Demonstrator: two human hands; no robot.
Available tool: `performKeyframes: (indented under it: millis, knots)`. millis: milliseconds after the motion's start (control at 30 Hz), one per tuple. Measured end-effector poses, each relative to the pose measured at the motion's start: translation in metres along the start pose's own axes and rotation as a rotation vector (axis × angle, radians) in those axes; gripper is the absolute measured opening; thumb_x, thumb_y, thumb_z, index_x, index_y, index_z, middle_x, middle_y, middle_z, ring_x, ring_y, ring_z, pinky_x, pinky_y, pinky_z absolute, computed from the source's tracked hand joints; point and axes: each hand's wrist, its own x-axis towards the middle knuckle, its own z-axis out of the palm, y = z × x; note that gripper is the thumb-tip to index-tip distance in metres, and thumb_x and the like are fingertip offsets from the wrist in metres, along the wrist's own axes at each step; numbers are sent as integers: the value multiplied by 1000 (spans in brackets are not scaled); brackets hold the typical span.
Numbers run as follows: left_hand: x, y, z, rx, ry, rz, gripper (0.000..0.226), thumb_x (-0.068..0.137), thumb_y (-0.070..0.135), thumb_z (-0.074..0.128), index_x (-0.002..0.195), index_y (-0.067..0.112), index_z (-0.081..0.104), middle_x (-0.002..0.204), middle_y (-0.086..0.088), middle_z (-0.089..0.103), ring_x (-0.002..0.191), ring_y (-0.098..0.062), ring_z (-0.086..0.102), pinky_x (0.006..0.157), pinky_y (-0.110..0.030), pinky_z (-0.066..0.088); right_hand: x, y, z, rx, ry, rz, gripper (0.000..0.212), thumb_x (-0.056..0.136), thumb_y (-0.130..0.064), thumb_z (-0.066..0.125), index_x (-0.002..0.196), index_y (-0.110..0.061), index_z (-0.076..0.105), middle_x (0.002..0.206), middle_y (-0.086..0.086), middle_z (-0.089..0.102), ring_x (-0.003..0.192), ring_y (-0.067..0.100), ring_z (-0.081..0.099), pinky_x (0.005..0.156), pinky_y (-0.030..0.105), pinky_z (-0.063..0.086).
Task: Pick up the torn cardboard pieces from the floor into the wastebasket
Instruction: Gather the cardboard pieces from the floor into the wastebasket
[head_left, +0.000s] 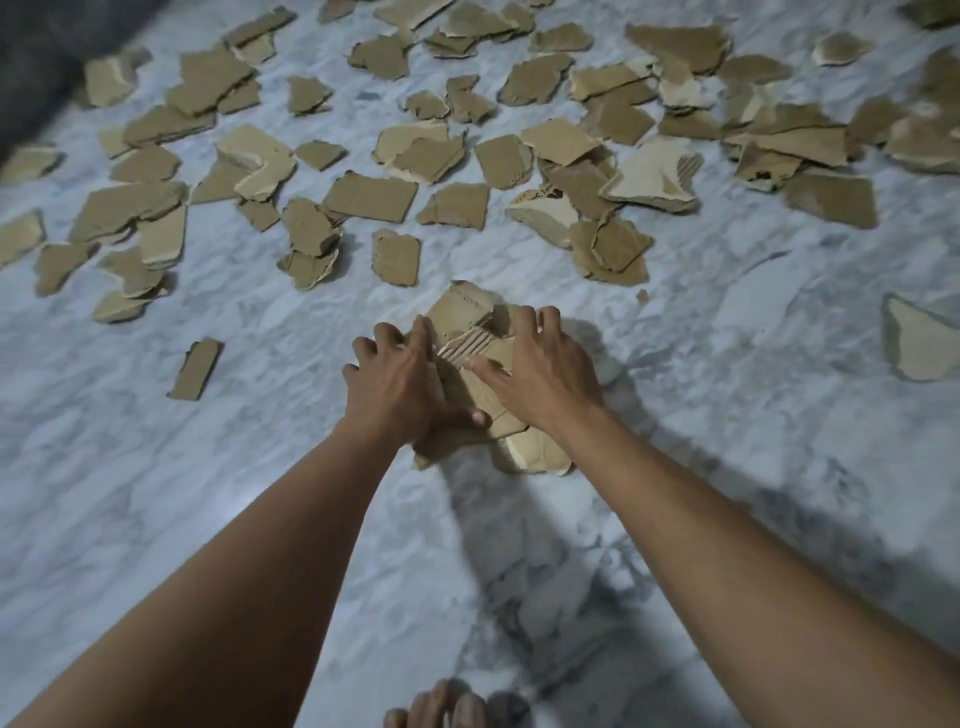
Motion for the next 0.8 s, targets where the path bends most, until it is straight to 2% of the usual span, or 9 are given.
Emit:
performKeyframes:
  millis: [100, 167, 233, 300, 367, 500, 633, 700, 800]
  knots:
    - [-5, -1, 0, -32, -21, 55, 118, 63, 70, 80, 157, 33, 18, 136, -13, 31, 121, -40, 34, 95, -51, 47, -9, -3, 1, 82, -28, -7, 70, 83, -73, 57, 121, -17, 38, 117, 10, 54, 95, 34, 63, 71, 38, 45]
    - [-14, 3, 0, -59, -39, 106, 114, 67, 64, 81, 158, 37, 18, 134, -14, 31, 118, -40, 34, 99, -48, 44, -19, 0, -1, 161, -60, 24, 72, 81, -72, 63, 124, -21, 36, 117, 9, 63, 99, 33, 65, 71, 35, 41]
    - [-23, 9, -4, -93, -78, 115, 117, 61, 64, 84, 157, 40, 22, 135, -15, 32, 120, -38, 33, 100, -41, 36, -25, 5, -7, 220, -105, 88, 83, 81, -67, 68, 140, -23, 31, 126, 10, 66, 112, 34, 63, 78, 37, 44]
    - [-29, 14, -6, -182, -101, 89, 112, 62, 59, 87, 156, 41, 28, 135, -13, 33, 123, -34, 32, 100, -37, 33, -26, 11, -16, 244, -191, 138, 105, 80, -67, 69, 157, -21, 14, 139, 13, 60, 123, 34, 58, 88, 39, 47]
    - [-32, 15, -2, -300, -102, 37, 111, 60, 55, 90, 154, 42, 32, 136, -9, 32, 126, -32, 34, 105, -37, 36, -26, 16, -24, 223, -258, 142, 113, 79, -69, 69, 160, -18, 9, 146, 14, 54, 129, 34, 54, 94, 41, 47]
    - [-34, 23, 4, -335, -108, -77, 125, 59, 53, 91, 159, 28, 21, 139, -11, 35, 132, -35, 34, 103, -39, 37, -33, 26, -28, 191, -231, 89, 81, 80, -70, 68, 140, -20, 47, 137, 7, 61, 122, 30, 58, 88, 38, 48]
    - [-27, 35, -2, -291, -151, -98, 111, 61, 45, 91, 150, 20, 30, 134, -15, 38, 128, -35, 35, 95, -38, 37, -41, 32, -22, 150, -184, 49, 67, 83, -71, 60, 131, -24, 55, 131, 1, 58, 113, 27, 61, 84, 38, 49]
    - [-18, 41, -6, -299, -158, -69, 113, 56, 40, 95, 148, 22, 32, 135, -12, 34, 127, -32, 33, 96, -37, 38, -44, 34, -19, 136, -140, 41, 59, 89, -65, 58, 128, -21, 57, 128, 1, 55, 110, 28, 61, 82, 38, 49]
    - [-8, 53, -12, -268, -176, 32, 118, 50, 35, 100, 145, 19, 31, 133, -8, 32, 122, -30, 40, 96, -38, 45, -49, 39, -18, 137, -64, 37, 45, 93, -53, 59, 121, -18, 55, 122, 5, 64, 107, 31, 63, 78, 37, 47]
